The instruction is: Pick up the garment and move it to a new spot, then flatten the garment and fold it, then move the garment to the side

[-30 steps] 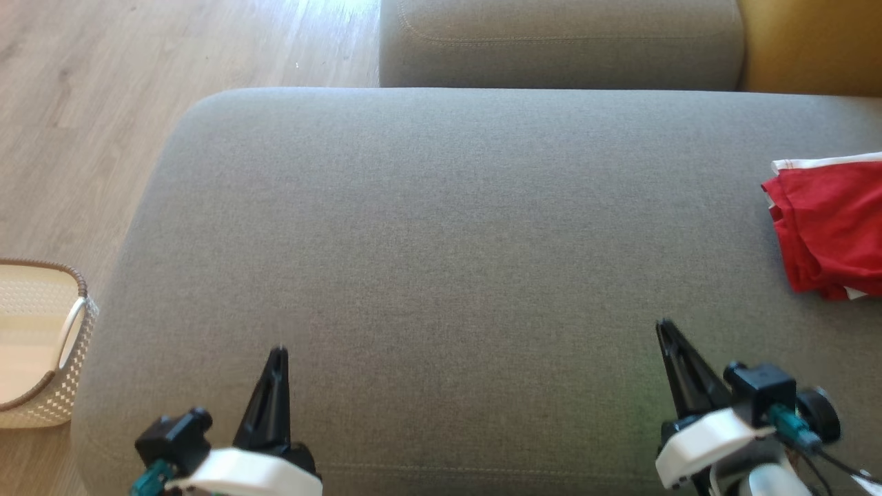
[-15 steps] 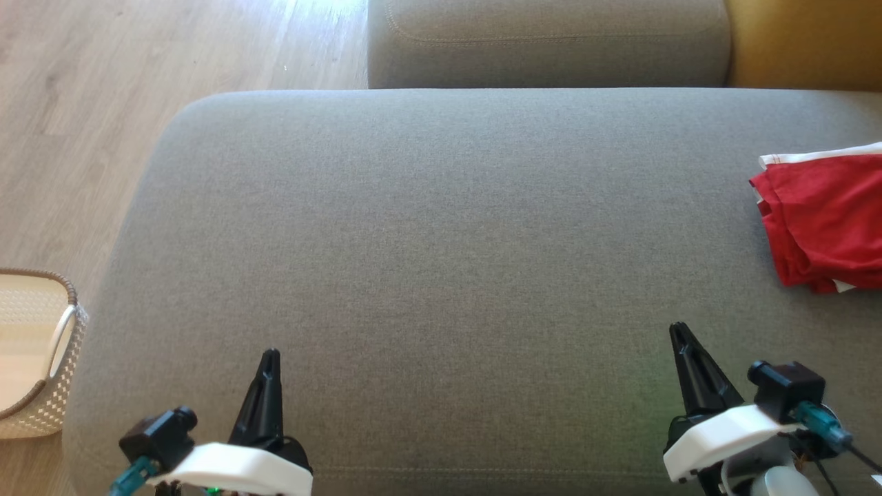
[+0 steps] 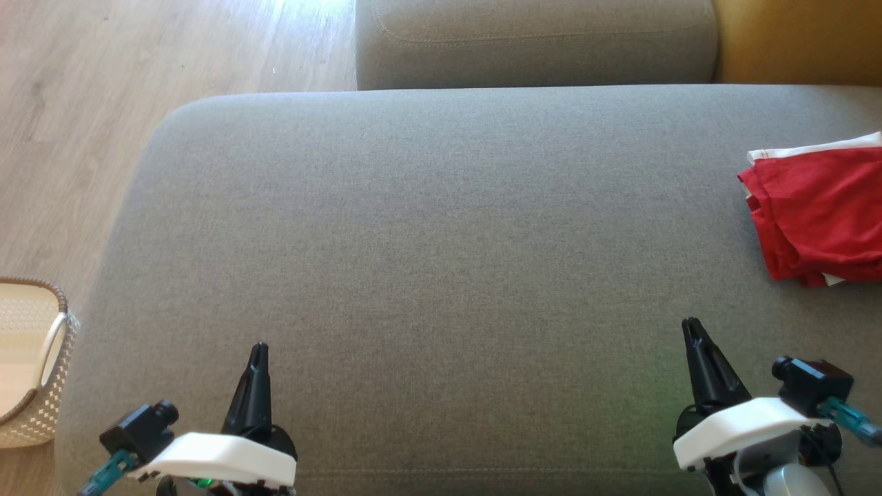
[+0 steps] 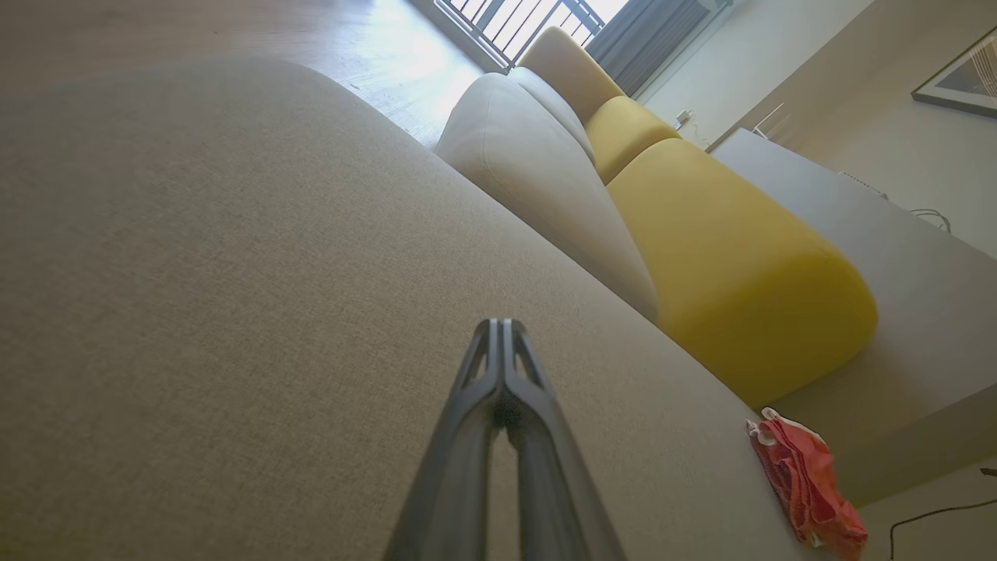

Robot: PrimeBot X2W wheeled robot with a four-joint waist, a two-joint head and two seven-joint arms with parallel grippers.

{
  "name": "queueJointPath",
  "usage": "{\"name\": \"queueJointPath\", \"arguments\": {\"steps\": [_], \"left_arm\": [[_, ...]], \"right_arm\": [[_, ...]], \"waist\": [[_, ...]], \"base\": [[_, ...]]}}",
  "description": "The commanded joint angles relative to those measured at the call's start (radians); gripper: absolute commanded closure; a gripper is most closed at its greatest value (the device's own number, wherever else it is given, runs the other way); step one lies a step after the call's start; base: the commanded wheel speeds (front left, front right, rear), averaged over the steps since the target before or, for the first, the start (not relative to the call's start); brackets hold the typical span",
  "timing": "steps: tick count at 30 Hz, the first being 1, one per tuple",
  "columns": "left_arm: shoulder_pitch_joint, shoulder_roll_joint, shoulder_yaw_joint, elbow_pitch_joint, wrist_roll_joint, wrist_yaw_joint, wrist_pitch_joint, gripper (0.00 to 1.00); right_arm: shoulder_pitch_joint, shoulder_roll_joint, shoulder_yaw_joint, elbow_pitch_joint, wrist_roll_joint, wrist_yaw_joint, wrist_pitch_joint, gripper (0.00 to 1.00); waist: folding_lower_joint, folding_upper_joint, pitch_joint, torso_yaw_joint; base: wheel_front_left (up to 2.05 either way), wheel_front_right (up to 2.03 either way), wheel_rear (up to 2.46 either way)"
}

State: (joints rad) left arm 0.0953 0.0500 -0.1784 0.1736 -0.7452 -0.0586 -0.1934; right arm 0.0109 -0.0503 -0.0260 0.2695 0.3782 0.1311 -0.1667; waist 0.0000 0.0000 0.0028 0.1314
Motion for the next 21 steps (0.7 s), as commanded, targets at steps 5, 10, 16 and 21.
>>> {"name": "queueJointPath", "arguments": {"steps": [5, 10, 16, 21], "left_arm": [[-0.053, 0.015, 0.030, -0.022, -0.060, -0.010, 0.017, 1.00], [-0.060, 0.017, 0.041, -0.017, -0.108, -0.013, 0.030, 1.00], [-0.072, 0.019, 0.057, -0.010, -0.174, -0.018, 0.049, 1.00], [-0.080, 0.021, 0.068, -0.005, -0.221, -0.022, 0.063, 1.00]], "right_arm": [[-0.050, -0.001, -0.007, -0.033, 0.081, 0.000, 0.019, 1.00], [-0.053, 0.000, -0.012, -0.032, 0.145, 0.000, 0.033, 1.00], [-0.059, 0.000, -0.018, -0.032, 0.234, 0.000, 0.053, 1.00], [-0.063, 0.000, -0.022, -0.031, 0.298, 0.000, 0.068, 1.00]], "waist": [[0.0000, 0.0000, 0.000, -0.007], [0.0000, 0.0000, 0.000, -0.014], [0.0000, 0.0000, 0.000, -0.024], [0.0000, 0.0000, 0.000, -0.031]], "base": [[0.00, 0.00, 0.00], [0.00, 0.00, 0.00], [0.00, 0.00, 0.00], [0.00, 0.00, 0.00]]}}
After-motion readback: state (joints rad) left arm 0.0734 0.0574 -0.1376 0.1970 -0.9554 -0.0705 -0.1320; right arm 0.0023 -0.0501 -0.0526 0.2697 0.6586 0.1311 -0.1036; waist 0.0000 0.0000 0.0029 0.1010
